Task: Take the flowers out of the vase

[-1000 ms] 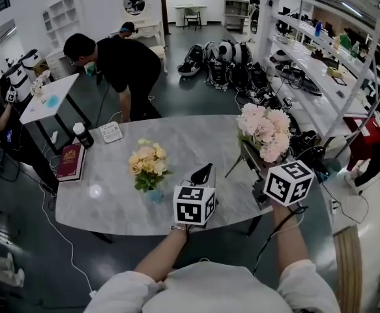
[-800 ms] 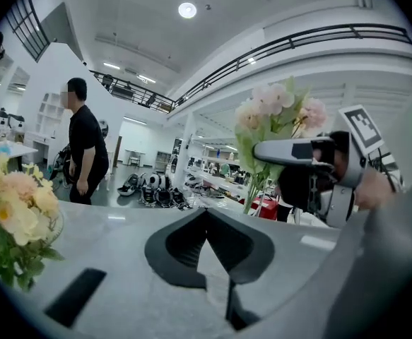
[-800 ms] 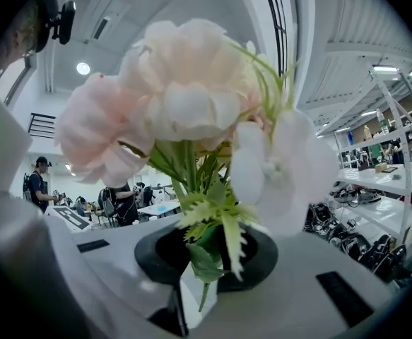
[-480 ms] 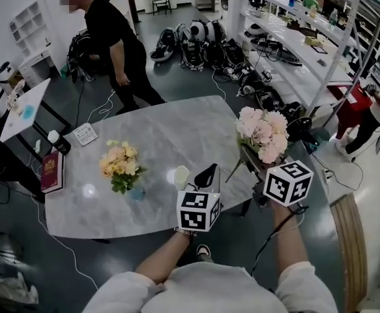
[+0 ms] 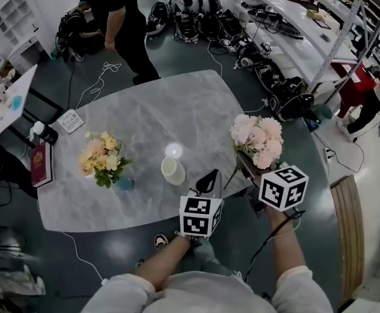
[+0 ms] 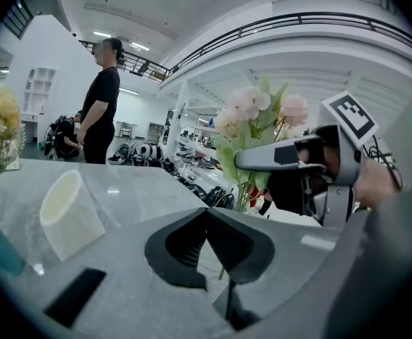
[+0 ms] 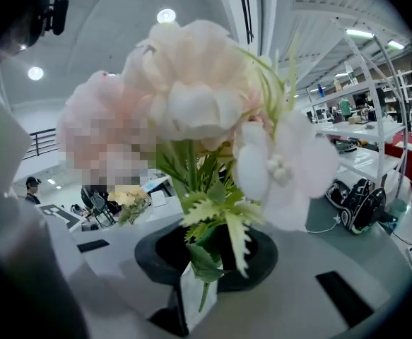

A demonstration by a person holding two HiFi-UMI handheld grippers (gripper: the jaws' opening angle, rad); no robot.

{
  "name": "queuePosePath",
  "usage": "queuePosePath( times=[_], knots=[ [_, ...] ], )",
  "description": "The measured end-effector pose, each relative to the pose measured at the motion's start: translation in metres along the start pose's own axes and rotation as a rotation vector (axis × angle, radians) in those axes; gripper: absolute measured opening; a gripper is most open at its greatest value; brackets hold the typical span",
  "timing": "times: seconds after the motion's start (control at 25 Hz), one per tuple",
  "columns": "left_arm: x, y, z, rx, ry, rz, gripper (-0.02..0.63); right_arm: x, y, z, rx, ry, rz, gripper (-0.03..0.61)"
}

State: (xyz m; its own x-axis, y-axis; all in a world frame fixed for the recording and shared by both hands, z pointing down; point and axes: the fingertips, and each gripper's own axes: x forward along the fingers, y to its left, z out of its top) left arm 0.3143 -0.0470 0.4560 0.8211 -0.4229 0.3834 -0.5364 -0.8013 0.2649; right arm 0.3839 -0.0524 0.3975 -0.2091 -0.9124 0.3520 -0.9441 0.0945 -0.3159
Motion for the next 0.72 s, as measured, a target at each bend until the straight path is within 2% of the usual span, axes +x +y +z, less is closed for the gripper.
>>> queuePosePath(
  times=[0.4,0.72],
  knots=[
    [0.025,0.018,-0.039,-0.053,0.045,0.058,0.009,0.045,-0.018,-0.047,-0.01,0.126,0.043,0.058],
    [0.033,0.043,-0.064,-0.082,0.076,0.099,0.009,0.081,-0.029,-0.075,0.036,0.156,0.055,0.058]
  ],
)
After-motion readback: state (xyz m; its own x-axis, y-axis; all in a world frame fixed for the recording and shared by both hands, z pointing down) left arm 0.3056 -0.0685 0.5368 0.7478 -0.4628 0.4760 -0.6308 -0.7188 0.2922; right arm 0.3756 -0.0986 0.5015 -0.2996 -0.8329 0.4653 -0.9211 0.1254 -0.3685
